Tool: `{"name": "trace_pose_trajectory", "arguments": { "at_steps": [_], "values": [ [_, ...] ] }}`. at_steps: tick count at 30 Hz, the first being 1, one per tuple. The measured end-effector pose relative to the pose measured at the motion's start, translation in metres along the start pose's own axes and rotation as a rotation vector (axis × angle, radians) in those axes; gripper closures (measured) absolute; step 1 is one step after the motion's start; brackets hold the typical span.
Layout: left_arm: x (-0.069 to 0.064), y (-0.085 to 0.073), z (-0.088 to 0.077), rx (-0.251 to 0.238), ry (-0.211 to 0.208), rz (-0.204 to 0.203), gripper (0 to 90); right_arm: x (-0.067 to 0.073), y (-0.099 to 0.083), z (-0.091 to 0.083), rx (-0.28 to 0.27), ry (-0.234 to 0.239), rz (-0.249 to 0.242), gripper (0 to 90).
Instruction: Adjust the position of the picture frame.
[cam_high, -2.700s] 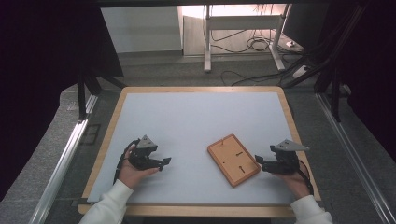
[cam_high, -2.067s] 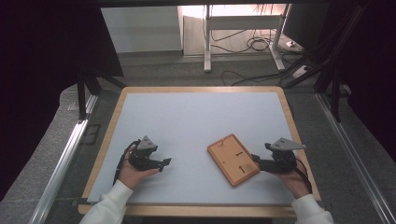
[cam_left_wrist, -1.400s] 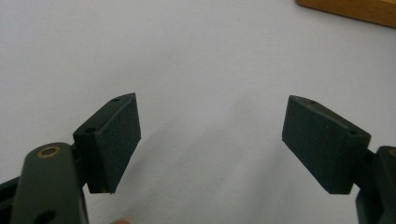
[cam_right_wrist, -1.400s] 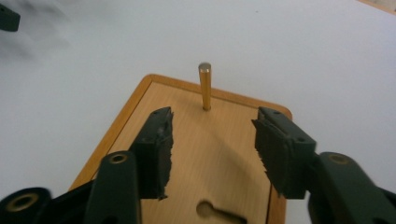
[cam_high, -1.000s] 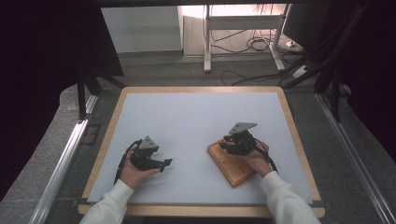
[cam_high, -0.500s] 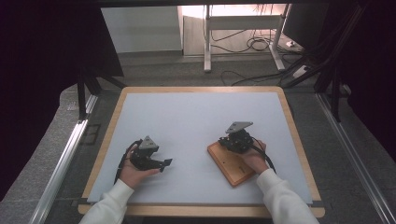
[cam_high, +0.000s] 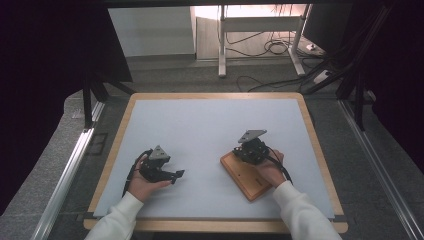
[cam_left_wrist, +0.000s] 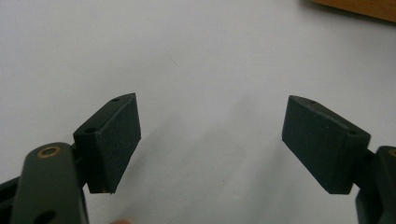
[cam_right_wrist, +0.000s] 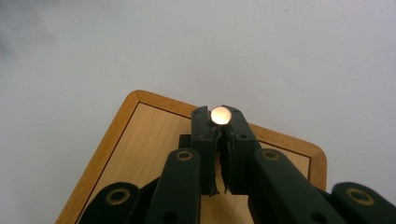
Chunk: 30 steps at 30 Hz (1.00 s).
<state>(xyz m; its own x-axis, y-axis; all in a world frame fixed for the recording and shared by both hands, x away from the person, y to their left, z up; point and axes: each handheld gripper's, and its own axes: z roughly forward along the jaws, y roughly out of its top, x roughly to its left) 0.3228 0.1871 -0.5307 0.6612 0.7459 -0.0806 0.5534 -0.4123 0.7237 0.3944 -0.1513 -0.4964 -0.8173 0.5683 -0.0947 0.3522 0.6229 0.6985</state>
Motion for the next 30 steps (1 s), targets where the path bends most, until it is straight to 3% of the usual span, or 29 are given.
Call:
{"name": "trace_pose_trajectory", "arguments": {
  "at_steps": [10, 22, 30],
  "values": [
    [0.0, 0.001, 0.0, -0.002, -0.002, 0.006, 19.6, 0.015, 0.018, 0.001, -0.037, 0.019, -0.022, 85.4],
    [0.002, 0.002, -0.002, -0.011, 0.001, 0.003, 19.6, 0.04, 0.052, 0.032, -0.064, 0.085, -0.044, 85.3],
    [0.002, 0.001, -0.003, -0.015, 0.001, -0.002, 19.6, 0.045, 0.066, 0.052, -0.063, 0.107, -0.038, 85.2]
  ]
}}
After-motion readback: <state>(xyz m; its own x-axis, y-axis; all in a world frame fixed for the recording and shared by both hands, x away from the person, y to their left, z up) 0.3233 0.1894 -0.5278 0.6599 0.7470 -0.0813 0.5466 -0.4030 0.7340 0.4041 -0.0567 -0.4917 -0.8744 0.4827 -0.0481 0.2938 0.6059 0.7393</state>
